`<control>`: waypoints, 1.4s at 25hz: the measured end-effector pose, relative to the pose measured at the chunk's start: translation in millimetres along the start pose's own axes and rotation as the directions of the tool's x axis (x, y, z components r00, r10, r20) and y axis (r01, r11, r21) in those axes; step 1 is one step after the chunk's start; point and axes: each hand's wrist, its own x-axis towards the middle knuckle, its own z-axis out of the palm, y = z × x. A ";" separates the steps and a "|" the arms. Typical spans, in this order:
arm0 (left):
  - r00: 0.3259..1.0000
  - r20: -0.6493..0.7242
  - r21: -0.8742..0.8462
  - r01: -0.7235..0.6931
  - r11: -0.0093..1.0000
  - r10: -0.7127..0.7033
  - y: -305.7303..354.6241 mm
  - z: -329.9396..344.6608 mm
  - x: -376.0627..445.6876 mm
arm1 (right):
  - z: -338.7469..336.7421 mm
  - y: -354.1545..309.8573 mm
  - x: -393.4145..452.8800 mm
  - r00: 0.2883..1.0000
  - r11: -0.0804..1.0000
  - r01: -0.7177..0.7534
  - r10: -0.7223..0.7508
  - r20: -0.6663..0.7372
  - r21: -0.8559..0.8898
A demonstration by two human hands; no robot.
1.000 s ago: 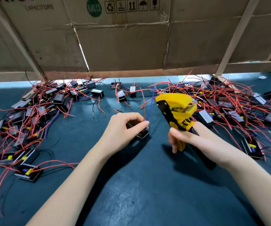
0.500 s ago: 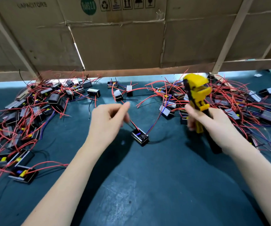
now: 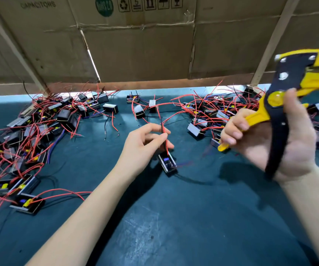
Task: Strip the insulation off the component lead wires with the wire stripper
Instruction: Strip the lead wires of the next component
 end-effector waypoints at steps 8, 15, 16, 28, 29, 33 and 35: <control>0.964 0.258 -0.092 -0.033 0.995 0.056 9.9 1.2 -6.7 | -12.2 29.3 2.6 0.816 -0.012 -0.440 -0.423 -0.394 -0.898; 0.963 0.259 -0.091 -0.050 0.995 0.072 10.6 3.1 -8.7 | -20.3 34.7 7.3 0.778 -0.129 -0.524 -0.476 -0.411 -0.842; 0.964 0.257 -0.081 -0.043 0.996 0.063 10.3 3.4 -9.1 | -19.5 36.0 7.3 0.779 -0.136 -0.521 -0.480 -0.403 -0.843; 0.971 0.224 -0.041 -0.082 0.996 0.089 10.5 8.6 -12.0 | -19.9 38.6 7.9 0.800 -0.191 -0.504 -0.470 -0.373 -0.842; 0.973 0.214 -0.047 -0.081 0.996 0.089 11.0 8.1 -12.1 | -19.8 39.0 8.3 0.800 -0.198 -0.506 -0.472 -0.371 -0.840; 0.966 0.247 -0.047 -0.072 0.996 0.082 11.6 8.0 -10.9 | -20.6 41.5 8.8 0.792 -0.214 -0.519 -0.486 -0.370 -0.828; 0.951 0.301 -0.050 -0.062 0.997 0.074 11.4 9.5 -10.8 | -21.0 44.9 9.5 0.788 -0.262 -0.513 -0.522 -0.327 -0.817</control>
